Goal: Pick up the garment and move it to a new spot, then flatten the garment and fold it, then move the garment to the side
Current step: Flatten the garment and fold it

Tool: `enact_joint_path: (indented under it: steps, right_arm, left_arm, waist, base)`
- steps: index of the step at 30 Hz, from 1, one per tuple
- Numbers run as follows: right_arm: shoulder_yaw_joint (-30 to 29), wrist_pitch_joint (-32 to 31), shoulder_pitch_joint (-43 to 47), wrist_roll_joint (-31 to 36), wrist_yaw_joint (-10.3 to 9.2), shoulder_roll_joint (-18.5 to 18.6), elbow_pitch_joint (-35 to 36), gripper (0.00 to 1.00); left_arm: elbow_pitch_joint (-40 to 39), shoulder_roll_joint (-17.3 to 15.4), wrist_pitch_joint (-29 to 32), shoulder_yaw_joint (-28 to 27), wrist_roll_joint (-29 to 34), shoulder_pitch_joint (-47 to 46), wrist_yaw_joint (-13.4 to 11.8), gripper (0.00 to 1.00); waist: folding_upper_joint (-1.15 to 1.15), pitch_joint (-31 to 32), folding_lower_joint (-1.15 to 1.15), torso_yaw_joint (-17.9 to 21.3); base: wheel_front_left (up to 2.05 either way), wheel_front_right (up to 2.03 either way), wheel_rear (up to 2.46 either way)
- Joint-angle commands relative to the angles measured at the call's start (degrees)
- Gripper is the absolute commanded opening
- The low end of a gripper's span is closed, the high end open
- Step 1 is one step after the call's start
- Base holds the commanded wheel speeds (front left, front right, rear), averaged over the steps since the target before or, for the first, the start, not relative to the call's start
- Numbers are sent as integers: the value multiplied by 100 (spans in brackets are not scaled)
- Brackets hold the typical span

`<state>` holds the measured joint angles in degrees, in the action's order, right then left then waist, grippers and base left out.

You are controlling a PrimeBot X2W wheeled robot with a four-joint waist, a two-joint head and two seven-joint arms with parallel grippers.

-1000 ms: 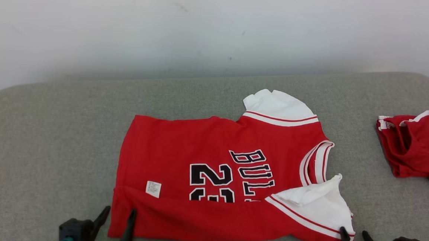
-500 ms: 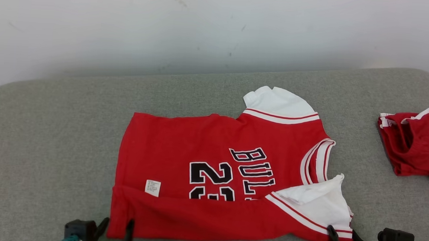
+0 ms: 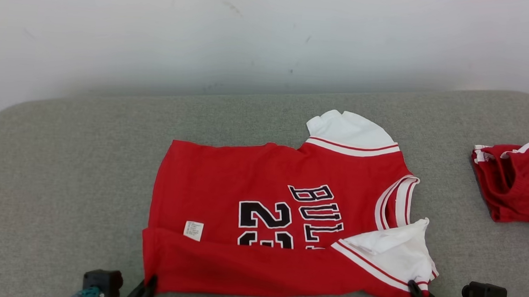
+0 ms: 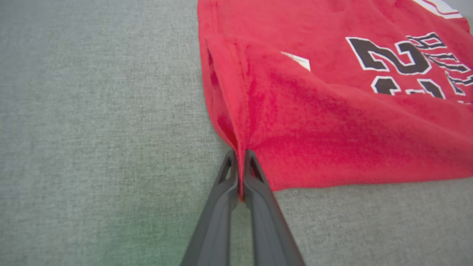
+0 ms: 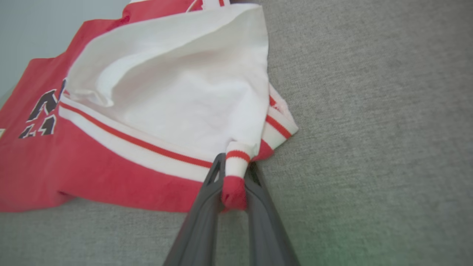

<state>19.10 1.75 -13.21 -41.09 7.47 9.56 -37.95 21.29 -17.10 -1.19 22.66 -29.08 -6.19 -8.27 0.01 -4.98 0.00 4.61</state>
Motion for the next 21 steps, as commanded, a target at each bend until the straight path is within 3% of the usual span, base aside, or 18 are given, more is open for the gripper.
enact_joint_path:
  steps: [1,9,16,21]
  right_arm:
    - [36,34,-85,-33,2,71,8,0]
    - [170,-163,-92,-346,2,506,555,0]
    - [121,-888,265,-676,2,1020,1375,0]
    - [-30,-1273,652,-799,1,1195,1825,0]
  left_arm:
    - [-41,-87,-31,-39,-39,62,-1,0]
    - [-481,-301,310,-59,-204,95,93,0]
    - [-1087,-709,1031,4,-322,357,145,0]
    - [-1484,-861,1388,50,-416,650,96,0]
  waist:
    - [-1,26,0,4]
    - [-1,212,0,-30]
    - [-1,284,0,-101]
    - [-1,332,0,-144]
  base:
    - [0,0,0]
    - [0,0,0]
    - [0,0,0]
    - [0,0,0]
